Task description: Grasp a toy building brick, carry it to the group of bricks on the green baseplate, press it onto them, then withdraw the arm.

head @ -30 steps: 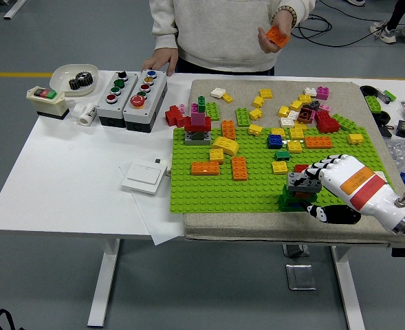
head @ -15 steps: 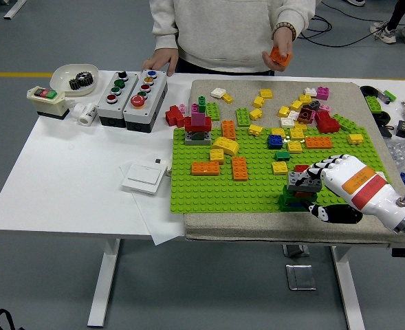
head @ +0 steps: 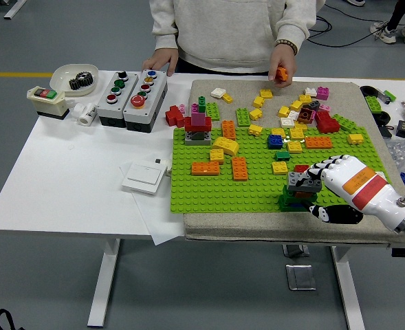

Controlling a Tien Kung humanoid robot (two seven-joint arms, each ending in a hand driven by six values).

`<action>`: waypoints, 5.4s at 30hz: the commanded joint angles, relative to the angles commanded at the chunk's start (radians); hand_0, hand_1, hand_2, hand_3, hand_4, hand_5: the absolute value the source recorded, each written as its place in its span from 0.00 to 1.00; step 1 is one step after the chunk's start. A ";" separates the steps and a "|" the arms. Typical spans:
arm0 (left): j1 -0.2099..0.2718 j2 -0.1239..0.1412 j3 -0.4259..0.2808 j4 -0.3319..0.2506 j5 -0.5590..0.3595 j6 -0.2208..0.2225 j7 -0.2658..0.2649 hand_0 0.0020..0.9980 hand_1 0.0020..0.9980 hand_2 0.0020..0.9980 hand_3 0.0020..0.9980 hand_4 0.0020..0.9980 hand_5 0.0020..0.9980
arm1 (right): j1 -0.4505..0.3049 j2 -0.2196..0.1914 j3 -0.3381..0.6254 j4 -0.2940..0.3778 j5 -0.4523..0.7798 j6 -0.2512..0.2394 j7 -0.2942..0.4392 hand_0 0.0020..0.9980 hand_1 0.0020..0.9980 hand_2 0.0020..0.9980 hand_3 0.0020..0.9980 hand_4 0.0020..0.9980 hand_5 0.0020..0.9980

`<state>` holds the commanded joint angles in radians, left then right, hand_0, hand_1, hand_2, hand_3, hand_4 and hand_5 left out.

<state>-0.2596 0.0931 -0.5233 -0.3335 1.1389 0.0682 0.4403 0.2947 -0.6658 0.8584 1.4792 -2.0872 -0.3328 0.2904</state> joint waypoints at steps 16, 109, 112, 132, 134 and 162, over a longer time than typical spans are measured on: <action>0.003 -0.001 -0.004 0.000 0.005 -0.002 0.001 0.65 0.71 0.73 0.58 0.65 0.65 | -0.002 0.002 0.002 -0.004 0.008 0.002 0.000 0.53 0.51 0.56 0.52 0.66 0.29; 0.003 0.000 -0.006 -0.001 0.013 -0.004 0.002 0.64 0.71 0.73 0.58 0.65 0.65 | -0.014 0.008 0.013 -0.007 0.028 0.003 0.008 0.39 0.48 0.53 0.56 0.64 0.28; 0.003 0.000 -0.007 -0.001 0.015 -0.005 0.002 0.64 0.71 0.73 0.58 0.65 0.65 | -0.016 0.008 0.014 -0.007 0.027 0.004 0.007 0.39 0.48 0.53 0.56 0.64 0.28; 0.000 0.000 -0.001 -0.002 0.006 -0.002 0.001 0.64 0.71 0.73 0.58 0.65 0.64 | -0.019 0.009 0.014 -0.006 0.019 0.004 0.001 0.39 0.47 0.54 0.59 0.65 0.28; 0.000 0.000 -0.001 -0.002 0.005 -0.002 0.001 0.64 0.71 0.73 0.58 0.65 0.64 | -0.020 0.010 0.014 -0.006 0.019 0.004 0.002 0.38 0.47 0.54 0.60 0.65 0.28; -0.002 0.002 0.000 -0.002 0.005 -0.001 0.000 0.65 0.71 0.73 0.58 0.64 0.64 | -0.029 0.009 0.017 0.010 0.000 -0.002 -0.007 0.38 0.47 0.53 0.61 0.65 0.28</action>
<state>-0.2615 0.0950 -0.5230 -0.3355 1.1440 0.0669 0.4408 0.2661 -0.6566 0.8758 1.4889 -2.0876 -0.3345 0.2830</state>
